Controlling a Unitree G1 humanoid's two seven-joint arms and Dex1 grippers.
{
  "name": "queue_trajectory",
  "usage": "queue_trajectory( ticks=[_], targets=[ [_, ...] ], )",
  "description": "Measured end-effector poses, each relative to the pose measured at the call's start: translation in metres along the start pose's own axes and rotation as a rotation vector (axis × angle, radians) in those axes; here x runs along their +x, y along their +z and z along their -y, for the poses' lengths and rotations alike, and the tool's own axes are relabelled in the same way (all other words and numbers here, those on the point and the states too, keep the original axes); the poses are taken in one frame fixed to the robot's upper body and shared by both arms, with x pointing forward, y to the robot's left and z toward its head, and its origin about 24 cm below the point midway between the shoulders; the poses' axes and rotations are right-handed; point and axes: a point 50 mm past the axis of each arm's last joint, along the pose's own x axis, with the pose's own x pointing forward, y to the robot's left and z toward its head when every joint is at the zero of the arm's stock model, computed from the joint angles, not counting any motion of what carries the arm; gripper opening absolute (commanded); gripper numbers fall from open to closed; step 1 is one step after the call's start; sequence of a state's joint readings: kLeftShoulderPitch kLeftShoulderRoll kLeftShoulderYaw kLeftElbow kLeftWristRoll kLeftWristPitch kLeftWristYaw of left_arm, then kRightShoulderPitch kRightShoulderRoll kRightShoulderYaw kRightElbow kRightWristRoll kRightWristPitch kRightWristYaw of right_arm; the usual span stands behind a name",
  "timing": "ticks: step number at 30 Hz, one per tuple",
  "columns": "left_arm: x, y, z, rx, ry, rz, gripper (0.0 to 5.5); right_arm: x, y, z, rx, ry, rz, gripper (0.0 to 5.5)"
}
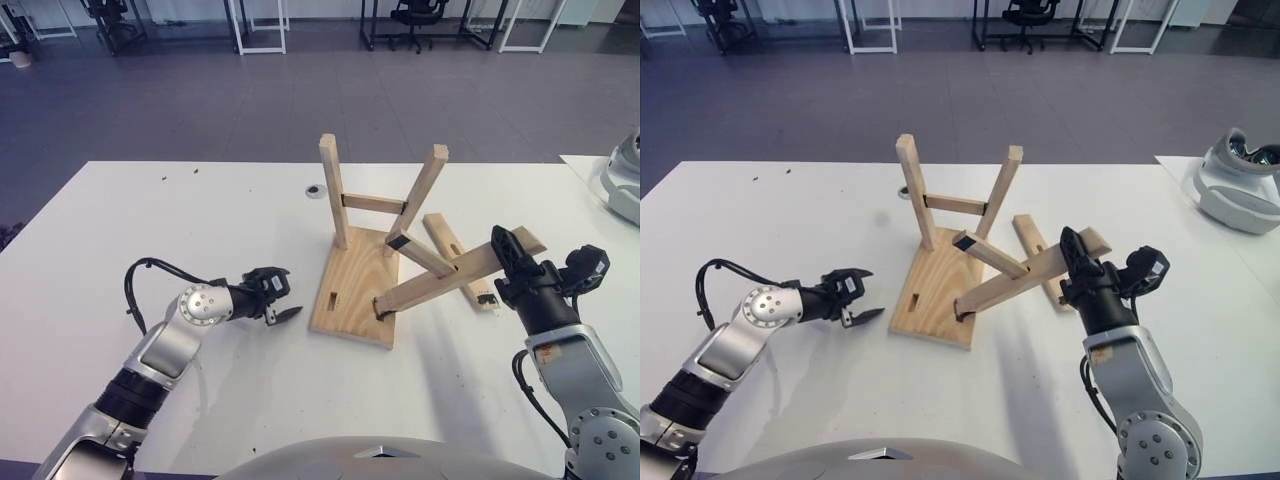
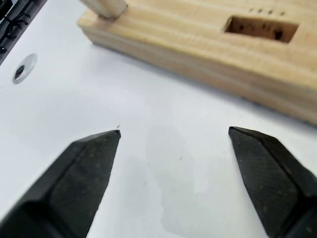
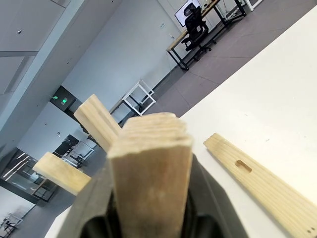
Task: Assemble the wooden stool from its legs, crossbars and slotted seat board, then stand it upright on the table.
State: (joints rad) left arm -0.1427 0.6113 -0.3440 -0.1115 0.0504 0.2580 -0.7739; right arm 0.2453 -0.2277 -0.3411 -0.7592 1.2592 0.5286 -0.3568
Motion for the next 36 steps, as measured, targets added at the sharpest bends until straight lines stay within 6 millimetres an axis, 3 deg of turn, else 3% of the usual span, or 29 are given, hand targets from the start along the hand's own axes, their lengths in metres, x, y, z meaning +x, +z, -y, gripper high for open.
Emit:
queue_trajectory(
  ticks=[10,15,18,27,33,36],
  targets=[
    [0.007,0.012,0.006,-0.052,-0.023,0.035,4.04,0.006,0.004,-0.009,-0.092,-0.041,-0.048,1.04],
    [0.011,0.061,0.023,-0.184,-0.155,0.33,4.04,0.015,0.012,-0.024,-0.304,-0.013,0.039,1.05],
    [0.007,0.077,0.022,-0.248,-0.186,0.431,4.04,0.02,0.013,-0.03,-0.432,0.02,0.072,1.05],
    [-0.014,0.069,-0.001,-0.285,-0.06,0.412,4.04,0.018,-0.009,-0.024,-0.632,0.107,0.02,1.05],
    [-0.017,0.066,-0.008,-0.292,-0.011,0.401,4.04,0.021,-0.002,-0.021,-0.607,0.116,0.038,1.05],
    [-0.016,0.061,-0.011,-0.301,0.02,0.389,4.04,0.025,0.006,-0.026,-0.584,0.164,0.064,1.78]
  ],
)
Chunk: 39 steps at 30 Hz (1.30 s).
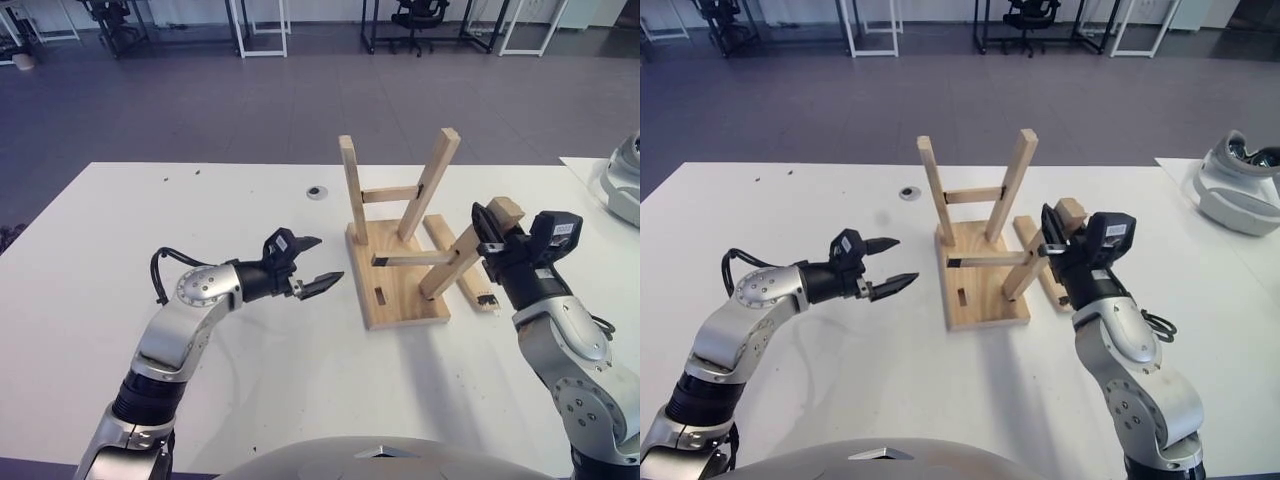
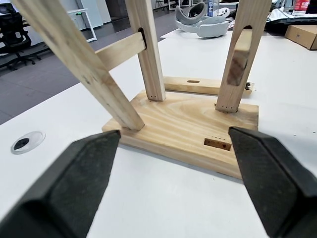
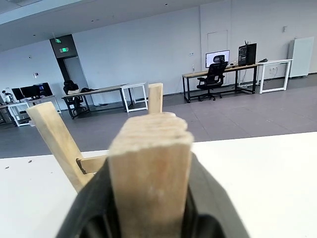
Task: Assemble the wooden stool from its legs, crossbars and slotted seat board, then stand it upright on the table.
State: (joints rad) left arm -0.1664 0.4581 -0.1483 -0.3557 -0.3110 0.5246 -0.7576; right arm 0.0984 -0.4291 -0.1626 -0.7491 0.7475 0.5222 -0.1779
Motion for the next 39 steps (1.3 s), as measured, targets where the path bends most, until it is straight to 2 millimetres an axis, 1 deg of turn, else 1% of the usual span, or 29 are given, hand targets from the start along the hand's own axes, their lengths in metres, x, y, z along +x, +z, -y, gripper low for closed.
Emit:
queue_trajectory(
  ticks=[3,5,6,7,8,9,10,11,12,13,14,15,16,19,23,25,29,31,33,35,37,38,39],
  targets=[
    [-0.001,0.001,-0.002,0.007,0.019,0.009,4.04,0.009,0.028,-0.005,-0.001,0.092,0.125,2.33],
    [-0.002,0.002,-0.003,0.011,0.023,0.015,4.04,0.012,0.056,-0.008,0.004,0.18,0.231,2.75],
    [-0.002,0.003,-0.003,0.013,0.025,0.017,4.04,0.013,0.073,-0.009,0.02,0.219,0.293,2.99],
    [-0.002,0.003,-0.004,0.015,0.026,0.02,4.04,0.014,0.094,-0.008,0.022,0.246,0.379,3.21],
    [-0.002,0.003,-0.005,0.016,0.029,0.022,4.04,0.014,0.108,-0.006,0.043,0.258,0.425,3.31],
    [-0.002,0.003,-0.005,0.016,0.032,0.023,4.04,0.017,0.118,0.001,0.049,0.242,0.448,3.53],
    [-0.003,0.003,-0.006,0.015,0.037,0.025,4.04,0.023,0.123,0.014,0.037,0.191,0.435,3.58],
    [-0.003,0.003,-0.007,0.013,0.043,0.026,4.04,0.032,0.114,0.029,-0.001,0.126,0.351,3.58],
    [-0.003,0.002,-0.01,0.008,0.057,0.03,4.04,0.041,0.088,0.047,-0.036,0.055,0.191,3.58],
    [-0.003,0.003,-0.012,0.005,0.074,0.037,4.04,0.044,0.051,0.062,-0.054,0.003,0.004,3.58],
    [-0.001,0.007,-0.016,0.009,0.098,0.057,4.04,0.036,0.003,0.074,-0.049,-0.023,-0.21,3.58],
    [0.0,0.01,-0.021,0.012,0.127,0.071,4.04,0.028,-0.026,0.075,-0.03,-0.009,-0.325,3.58],
    [0.0,0.012,-0.025,0.013,0.15,0.083,4.04,0.021,-0.048,0.074,-0.018,0.02,-0.405,3.58],
    [0.001,0.012,-0.028,0.008,0.172,0.087,4.04,0.008,-0.088,0.078,-0.03,0.045,-0.549,3.58],
    [0.002,0.01,-0.028,0.0,0.174,0.082,4.04,0.001,-0.11,0.091,-0.125,-0.001,-0.65,3.58],
    [0.004,0.01,-0.027,0.0,0.166,0.08,4.04,0.002,-0.113,0.093,-0.167,0.008,-0.657,3.58],
    [0.005,0.01,-0.026,0.0,0.16,0.077,4.04,0.006,-0.115,0.092,-0.169,0.036,-0.651,2.95],
    [0.005,0.01,-0.026,0.0,0.161,0.078,4.04,0.01,-0.115,0.091,-0.171,0.039,-0.645,2.51],
    [0.005,0.013,-0.027,-0.01,0.171,0.101,4.04,0.01,-0.114,0.095,-0.169,0.031,-0.643,2.06],
    [0.005,0.023,-0.032,-0.011,0.173,0.145,4.04,0.01,-0.114,0.097,-0.165,0.026,-0.638,2.06],
    [0.005,0.046,-0.039,-0.007,0.171,0.239,4.04,0.012,-0.11,0.105,-0.19,-0.02,-0.593,2.06],
    [0.005,0.057,-0.042,-0.018,0.167,0.291,4.04,0.017,-0.099,0.111,-0.205,-0.046,-0.524,2.06],
    [0.006,0.073,-0.046,-0.034,0.162,0.364,4.04,0.027,-0.077,0.119,-0.243,-0.085,-0.403,2.06]
  ],
)
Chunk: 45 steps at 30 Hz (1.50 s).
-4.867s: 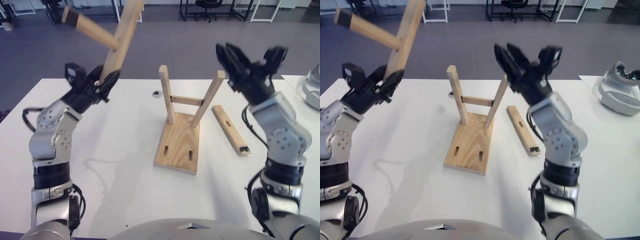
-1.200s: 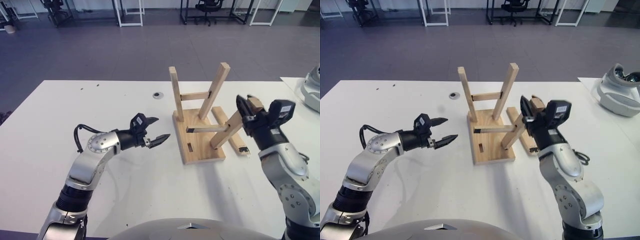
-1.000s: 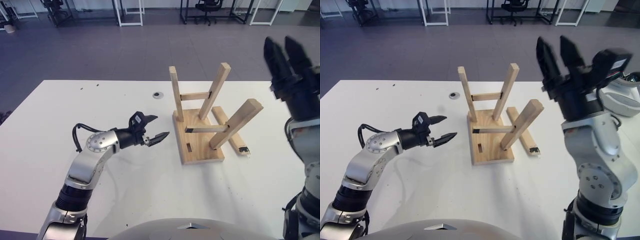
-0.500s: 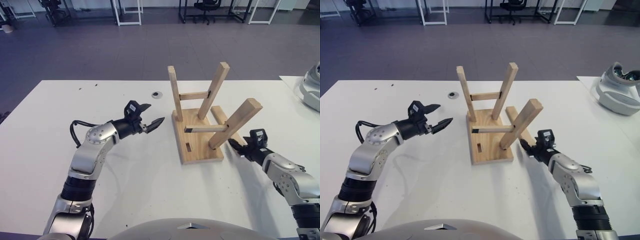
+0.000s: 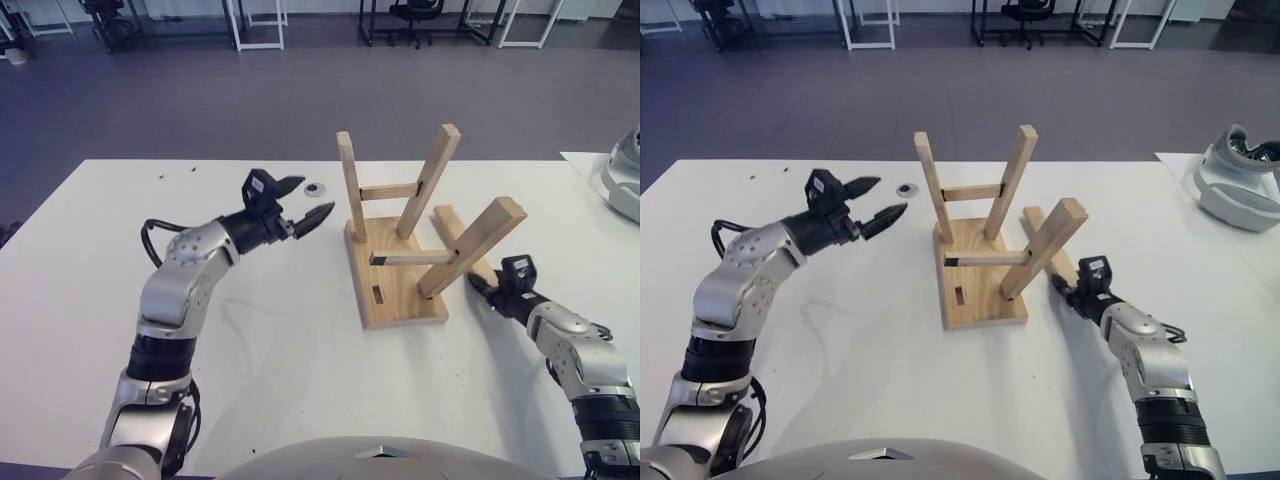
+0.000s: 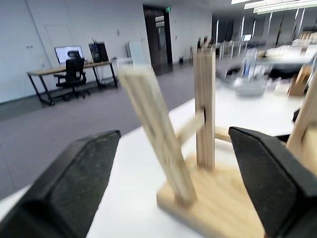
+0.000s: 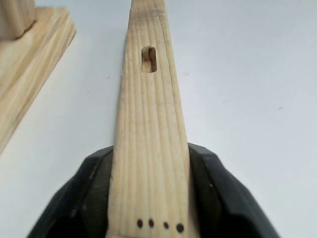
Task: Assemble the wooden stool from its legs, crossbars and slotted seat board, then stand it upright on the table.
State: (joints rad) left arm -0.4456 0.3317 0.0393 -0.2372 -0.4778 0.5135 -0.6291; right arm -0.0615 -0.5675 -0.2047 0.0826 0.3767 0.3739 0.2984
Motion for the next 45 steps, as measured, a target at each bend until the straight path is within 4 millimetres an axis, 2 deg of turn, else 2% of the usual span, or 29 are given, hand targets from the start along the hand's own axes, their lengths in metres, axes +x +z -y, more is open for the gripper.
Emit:
queue_trajectory(
  ticks=[2,3,4,5,7,8,11,12,15,23,28,31,32,36,39,41,43,45],
  targets=[
    [0.013,0.025,-0.003,-0.072,-0.014,0.134,4.04,-0.004,0.052,0.018,-0.117,-0.058,0.221,2.06],
    [0.02,0.039,-0.004,-0.153,-0.023,0.219,4.04,-0.009,0.087,0.014,-0.229,-0.027,0.36,2.06],
    [0.029,0.052,-0.002,-0.21,-0.055,0.286,4.04,-0.016,0.124,-0.001,-0.331,0.038,0.524,2.06],
    [0.036,0.059,0.0,-0.269,-0.082,0.329,4.04,-0.022,0.145,-0.018,-0.399,0.108,0.625,2.06],
    [0.043,0.067,-0.001,-0.365,-0.103,0.38,4.04,-0.028,0.157,-0.045,-0.483,0.226,0.703,2.06],
    [0.05,0.077,-0.003,-0.442,-0.115,0.431,4.04,-0.034,0.163,-0.071,-0.558,0.331,0.753,2.06],
    [0.055,0.103,-0.002,-0.551,-0.196,0.544,4.04,-0.046,0.178,-0.104,-0.654,0.457,0.866,2.06],
    [0.054,0.107,-0.001,-0.562,-0.209,0.557,4.04,-0.048,0.181,-0.108,-0.662,0.473,0.882,2.06],
    [0.051,0.109,-0.001,-0.601,-0.231,0.568,3.49,-0.051,0.182,-0.116,-0.666,0.511,0.905,2.06],
    [0.05,0.108,0.004,-0.581,-0.243,0.552,2.23,-0.051,0.185,-0.119,-0.625,0.533,0.914,2.06],
    [0.049,0.107,0.006,-0.582,-0.248,0.553,1.24,-0.052,0.185,-0.119,-0.615,0.551,0.912,2.06],
    [0.049,0.109,0.008,-0.598,-0.267,0.564,1.08,-0.052,0.185,-0.119,-0.611,0.552,0.914,2.06],
    [0.049,0.109,0.008,-0.599,-0.268,0.565,1.08,-0.052,0.185,-0.119,-0.611,0.551,0.914,2.44],
    [0.044,0.111,0.004,-0.574,-0.244,0.567,1.02,-0.052,0.185,-0.119,-0.614,0.554,0.909,3.28],
    [0.024,0.12,-0.013,-0.5,-0.172,0.579,1.02,-0.052,0.186,-0.118,-0.619,0.541,0.902,3.76],
    [0.003,0.123,-0.023,-0.423,-0.114,0.551,1.02,-0.052,0.191,-0.107,-0.635,0.476,0.888,3.76],
    [-0.021,0.109,-0.028,-0.36,-0.059,0.428,1.02,-0.047,0.194,-0.074,-0.671,0.325,0.788,3.76],
    [-0.031,0.092,-0.025,-0.34,-0.039,0.327,1.02,-0.044,0.193,-0.051,-0.653,0.229,0.696,3.76]
  ],
)
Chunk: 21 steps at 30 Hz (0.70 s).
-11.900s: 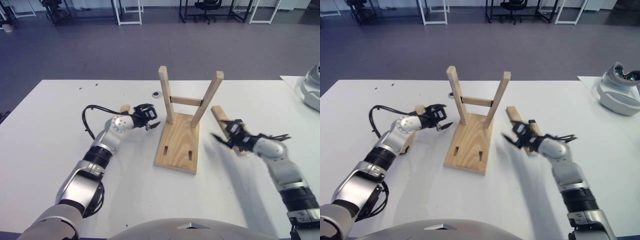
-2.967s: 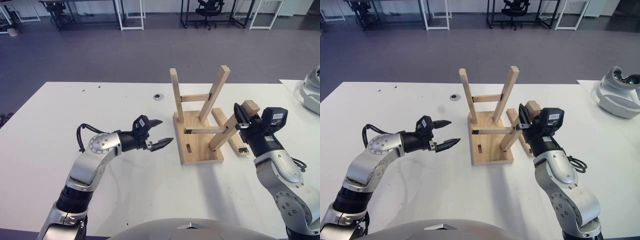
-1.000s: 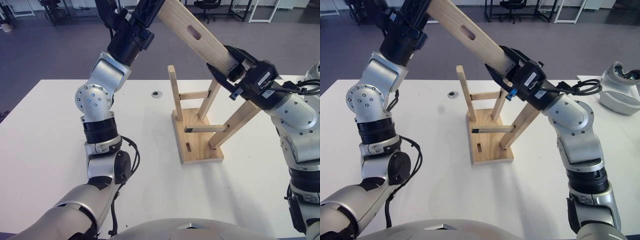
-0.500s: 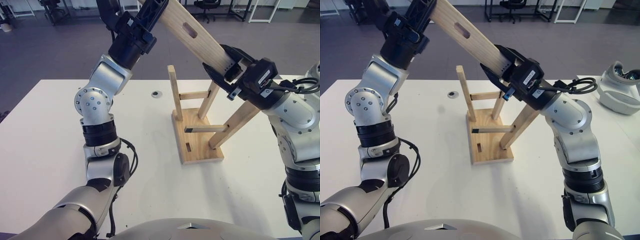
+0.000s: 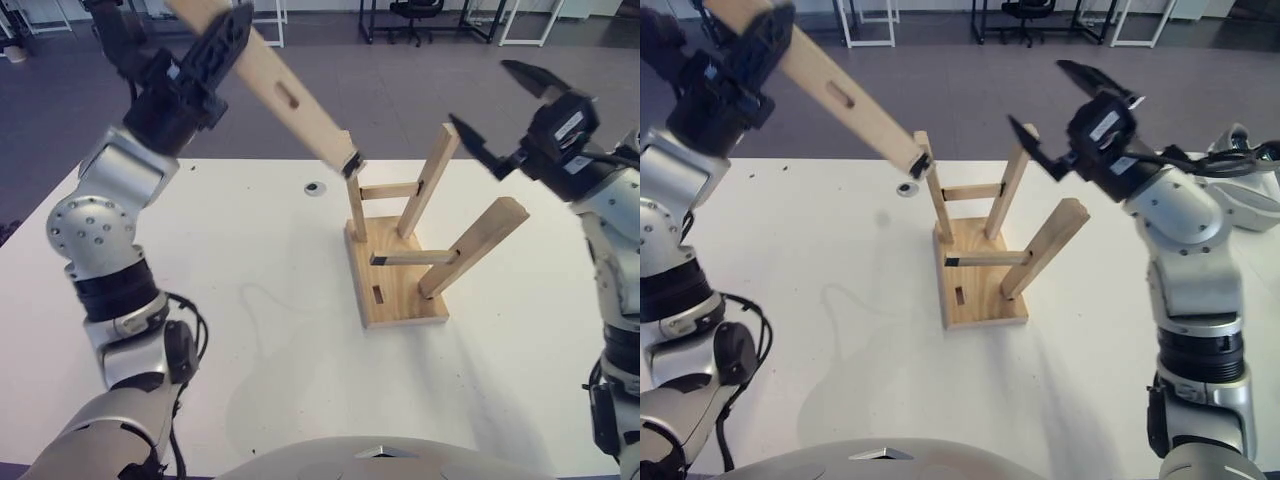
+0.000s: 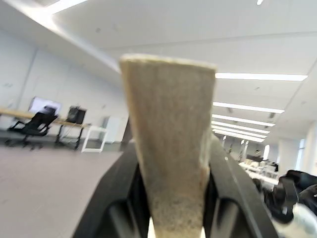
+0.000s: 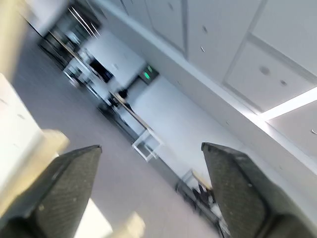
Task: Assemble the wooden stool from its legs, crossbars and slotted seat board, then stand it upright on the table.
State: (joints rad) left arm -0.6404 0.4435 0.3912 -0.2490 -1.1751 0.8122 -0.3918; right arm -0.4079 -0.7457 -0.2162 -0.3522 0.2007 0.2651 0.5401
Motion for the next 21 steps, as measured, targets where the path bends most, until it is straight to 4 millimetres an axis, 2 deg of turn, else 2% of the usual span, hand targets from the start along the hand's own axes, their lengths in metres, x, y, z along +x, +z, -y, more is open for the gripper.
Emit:
queue_trajectory(
  ticks=[1,2,4,6,8,10,11,15,19,21],
  targets=[
    [-0.006,-0.008,-0.001,-0.004,0.022,-0.038,1.02,-0.005,-0.008,0.006,0.013,-0.025,-0.055,3.76],
    [-0.016,-0.022,0.0,0.0,0.052,-0.097,1.02,-0.016,-0.027,0.009,0.067,-0.043,-0.167,3.76],
    [-0.029,-0.039,-0.003,-0.022,0.132,-0.147,1.02,-0.031,-0.061,-0.005,0.179,-0.002,-0.309,3.76],
    [-0.03,-0.047,-0.005,-0.05,0.205,-0.127,1.02,-0.038,-0.088,-0.031,0.29,0.063,-0.377,3.76],
    [-0.031,-0.059,-0.009,-0.108,0.322,-0.106,1.02,-0.049,-0.124,-0.071,0.377,0.135,-0.51,3.76],
    [-0.034,-0.073,-0.011,-0.174,0.43,-0.102,1.02,-0.067,-0.15,-0.108,0.415,0.201,-0.649,3.76],
    [-0.035,-0.078,-0.007,-0.211,0.458,-0.092,1.02,-0.073,-0.157,-0.119,0.386,0.224,-0.69,3.76],
    [-0.038,-0.092,0.004,-0.267,0.528,-0.102,1.02,-0.069,-0.158,-0.14,0.328,0.28,-0.666,3.76],
    [-0.04,-0.103,0.008,-0.303,0.571,-0.129,1.02,-0.065,-0.136,-0.166,0.367,0.382,-0.553,3.76],
    [-0.043,-0.108,0.006,-0.272,0.605,-0.164,1.02,-0.063,-0.132,-0.17,0.373,0.387,-0.531,3.76]
  ],
)
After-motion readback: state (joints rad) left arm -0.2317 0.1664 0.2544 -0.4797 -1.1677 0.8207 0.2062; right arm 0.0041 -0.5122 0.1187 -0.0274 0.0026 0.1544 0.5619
